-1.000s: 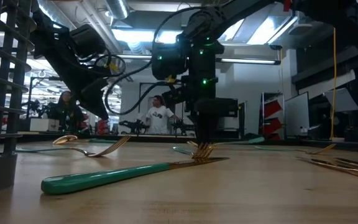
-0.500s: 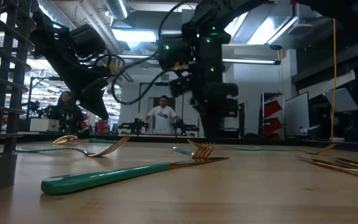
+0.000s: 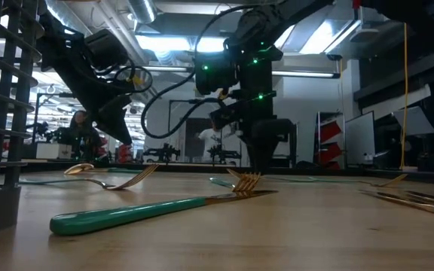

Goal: Sort silverware
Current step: Put the right spoon into the cutlery rack

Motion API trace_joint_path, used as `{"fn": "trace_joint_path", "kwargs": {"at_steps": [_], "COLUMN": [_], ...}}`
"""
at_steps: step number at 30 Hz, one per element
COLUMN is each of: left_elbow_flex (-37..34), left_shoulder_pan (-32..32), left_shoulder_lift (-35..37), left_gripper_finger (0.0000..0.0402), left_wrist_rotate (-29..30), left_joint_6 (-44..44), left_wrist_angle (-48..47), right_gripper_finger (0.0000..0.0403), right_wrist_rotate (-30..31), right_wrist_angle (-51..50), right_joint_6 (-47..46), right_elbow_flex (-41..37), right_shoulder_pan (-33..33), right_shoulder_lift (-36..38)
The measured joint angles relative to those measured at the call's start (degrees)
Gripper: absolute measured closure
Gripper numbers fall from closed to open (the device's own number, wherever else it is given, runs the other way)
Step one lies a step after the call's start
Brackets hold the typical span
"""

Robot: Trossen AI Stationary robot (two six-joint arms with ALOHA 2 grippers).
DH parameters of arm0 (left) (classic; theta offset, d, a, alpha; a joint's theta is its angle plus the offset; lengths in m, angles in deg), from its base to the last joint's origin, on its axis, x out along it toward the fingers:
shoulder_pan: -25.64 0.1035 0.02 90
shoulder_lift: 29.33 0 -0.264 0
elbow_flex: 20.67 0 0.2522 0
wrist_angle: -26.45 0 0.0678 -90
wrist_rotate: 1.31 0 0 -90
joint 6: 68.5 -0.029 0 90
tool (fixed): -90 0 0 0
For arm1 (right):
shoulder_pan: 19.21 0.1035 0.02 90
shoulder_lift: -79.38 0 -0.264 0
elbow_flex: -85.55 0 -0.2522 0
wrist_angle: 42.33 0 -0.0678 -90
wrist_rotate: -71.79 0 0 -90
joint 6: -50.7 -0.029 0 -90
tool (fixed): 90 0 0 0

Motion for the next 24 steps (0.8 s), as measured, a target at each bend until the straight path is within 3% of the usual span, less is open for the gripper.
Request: {"fn": "trace_joint_path", "kwargs": {"at_steps": [13,16,21,24], "left_elbow_flex": [0.01,0.01,0.01,0.01], "left_shoulder_pan": [0.01,0.0,0.0,0.01], "left_shoulder_lift": [0.0,0.0,0.0,0.0], "left_gripper_finger": [0.037,0.037,0.037,0.037], "left_wrist_rotate": [-0.01,0.0,0.0,-0.02], "left_joint_6": [0.02,0.0,0.02,0.02], "left_wrist_angle": [0.01,0.03,0.05,0.16], "right_gripper_finger": [0.029,0.0313,0.0385,0.0387], "right_wrist_rotate": [-4.46,-4.87,-4.87,-4.87], "right_wrist_angle": [3.15,3.64,3.67,3.67], "right_joint_6": [-0.04,0.0,0.02,-0.01], "right_elbow_flex": [-5.07,-5.15,-5.18,-5.19], "right_shoulder_pan": [-1.51,-1.53,-1.42,-1.45], "right_shoulder_lift": [0.24,0.22,0.11,0.04]}}
